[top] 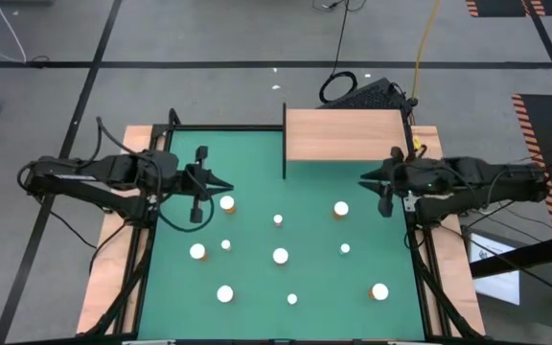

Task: Pick and place medicine bottles onto shelf by color
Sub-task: Put the orange pill bottle on the shelf

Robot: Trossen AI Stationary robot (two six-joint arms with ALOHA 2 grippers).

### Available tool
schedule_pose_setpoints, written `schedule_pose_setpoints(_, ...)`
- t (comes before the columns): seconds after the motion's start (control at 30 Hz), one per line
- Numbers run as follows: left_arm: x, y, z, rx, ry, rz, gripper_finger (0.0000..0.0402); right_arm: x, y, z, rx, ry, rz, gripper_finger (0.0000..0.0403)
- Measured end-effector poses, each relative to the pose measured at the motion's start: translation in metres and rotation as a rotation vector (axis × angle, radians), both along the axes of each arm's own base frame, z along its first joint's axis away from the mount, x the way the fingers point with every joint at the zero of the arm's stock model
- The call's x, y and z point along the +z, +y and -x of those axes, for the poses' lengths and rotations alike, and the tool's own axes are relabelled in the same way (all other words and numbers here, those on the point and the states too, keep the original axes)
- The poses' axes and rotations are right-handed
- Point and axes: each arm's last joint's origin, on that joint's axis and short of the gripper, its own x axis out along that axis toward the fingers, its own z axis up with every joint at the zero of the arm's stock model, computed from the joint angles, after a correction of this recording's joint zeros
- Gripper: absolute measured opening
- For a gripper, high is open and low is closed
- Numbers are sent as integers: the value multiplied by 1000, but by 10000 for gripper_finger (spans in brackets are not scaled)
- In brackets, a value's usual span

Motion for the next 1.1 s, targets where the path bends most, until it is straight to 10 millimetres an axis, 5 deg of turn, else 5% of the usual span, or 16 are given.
schedule_pose_setpoints(0.23,-5,0,-1,5,2,11,26,16,3,-36,-4,156,4,169)
schedule_pose_setpoints(0.77,-8,0,-7,-16,19,-39,26,-40,9,-91,-81,503,-25,262)
schedule_pose_setpoints(1.1,-9,-1,-11,-18,23,-43,26,-79,22,-90,-192,608,-166,322)
